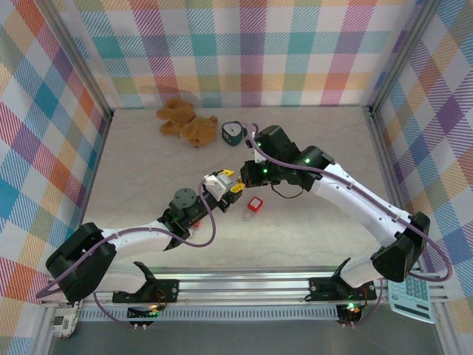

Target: Unlock with the key

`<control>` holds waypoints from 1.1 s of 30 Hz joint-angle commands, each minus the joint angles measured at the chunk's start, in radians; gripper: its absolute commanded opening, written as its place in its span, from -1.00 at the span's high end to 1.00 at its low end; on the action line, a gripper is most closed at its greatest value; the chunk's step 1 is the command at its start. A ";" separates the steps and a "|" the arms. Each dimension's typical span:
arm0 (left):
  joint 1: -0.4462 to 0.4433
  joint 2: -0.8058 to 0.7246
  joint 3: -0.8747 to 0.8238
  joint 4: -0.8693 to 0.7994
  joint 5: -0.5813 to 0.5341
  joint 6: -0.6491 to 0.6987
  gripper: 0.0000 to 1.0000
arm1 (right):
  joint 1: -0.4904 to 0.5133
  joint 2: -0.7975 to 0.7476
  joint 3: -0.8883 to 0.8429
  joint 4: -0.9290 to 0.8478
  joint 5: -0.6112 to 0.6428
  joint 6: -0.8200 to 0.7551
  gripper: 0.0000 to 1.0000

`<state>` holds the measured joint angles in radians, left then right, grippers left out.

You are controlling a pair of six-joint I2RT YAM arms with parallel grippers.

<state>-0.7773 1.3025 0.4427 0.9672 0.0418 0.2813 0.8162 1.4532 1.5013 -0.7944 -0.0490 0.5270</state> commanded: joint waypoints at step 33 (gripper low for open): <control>-0.027 -0.064 0.020 -0.102 0.153 -0.072 1.00 | -0.018 -0.074 -0.053 0.030 0.059 -0.016 1.00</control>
<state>-0.7918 1.2774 0.4427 0.8951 0.1352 0.2279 0.8101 1.4086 1.4685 -0.7723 -0.0189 0.5529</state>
